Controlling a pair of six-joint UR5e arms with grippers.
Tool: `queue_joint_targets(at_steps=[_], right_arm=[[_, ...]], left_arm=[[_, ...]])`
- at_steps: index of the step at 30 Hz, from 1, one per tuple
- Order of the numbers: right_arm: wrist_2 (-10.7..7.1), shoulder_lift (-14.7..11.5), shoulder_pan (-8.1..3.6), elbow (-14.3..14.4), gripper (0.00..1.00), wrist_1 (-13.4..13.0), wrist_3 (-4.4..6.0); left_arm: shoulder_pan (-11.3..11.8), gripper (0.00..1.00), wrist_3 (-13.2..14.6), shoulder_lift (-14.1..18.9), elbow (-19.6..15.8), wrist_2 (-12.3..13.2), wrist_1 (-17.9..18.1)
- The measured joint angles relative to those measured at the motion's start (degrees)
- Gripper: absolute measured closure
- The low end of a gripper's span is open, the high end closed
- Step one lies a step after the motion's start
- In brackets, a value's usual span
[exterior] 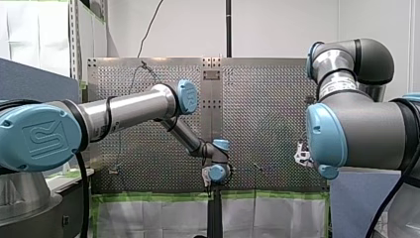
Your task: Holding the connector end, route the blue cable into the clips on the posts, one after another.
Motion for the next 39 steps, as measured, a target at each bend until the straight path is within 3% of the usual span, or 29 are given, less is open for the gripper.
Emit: queue_joint_targets(at_steps=[6, 10, 11, 12, 14, 15, 17, 18, 20, 25, 33, 39], right_arm=[[0.26, 2.43, -0.01, -2.56, 1.00, 3.09, -1.41], [0.19, 2.83, -0.01, -3.07, 1.00, 4.30, -1.63], [0.17, 2.87, -0.01, -3.12, 1.00, 4.38, -1.63], [0.16, 2.91, -0.01, -3.16, 1.00, 4.44, -1.64], [0.13, 2.94, -0.01, -3.19, 1.00, 4.46, -1.62], [0.11, 2.95, 0.01, -3.20, 1.00, 4.46, -1.60], [0.05, 2.96, 0.07, -3.29, 1.00, 4.45, -1.59], [0.02, 2.98, 0.12, -3.35, 1.00, 4.43, -1.58], [-0.02, 3.03, 0.19, -3.41, 1.00, 4.42, -1.57], [-0.12, 3.08, 0.25, -3.47, 1.00, 4.41, -1.48], [-0.20, 3.19, 0.29, -3.48, 1.00, 4.40, -1.27], [-0.54, 3.23, 0.11, -3.48, 1.00, 4.31, -1.14]], left_arm=[[-0.28, 1.00, 0.10, -0.01, -0.03, 0.00, -0.21], [-0.46, 1.00, 0.02, 0.00, -0.03, 0.59, -0.13], [-0.51, 0.86, -0.17, 0.01, -0.03, 0.93, 0.06], [-0.59, 0.86, -0.57, 0.01, -0.04, 1.48, 0.37], [-0.77, 0.62, -1.14, 0.01, -0.04, 2.34, 0.68], [-0.93, 0.62, -1.33, 0.01, -0.04, 2.70, 0.75], [-1.20, 0.27, -1.24, 0.01, -0.04, 2.92, 0.63], [-1.39, 0.27, -0.90, 0.01, -0.05, 2.99, 0.47], [-1.66, 0.12, -0.33, 0.02, -0.03, 3.21, 0.28], [-2.39, 0.01, 0.67, 0.02, -0.03, 3.43, -0.15], [-3.75, 0.01, 4.59, 0.87, -0.05, 1.41, -0.91], [-4.74, 0.01, 6.99, 1.44, -0.75, 1.55, -3.23]])
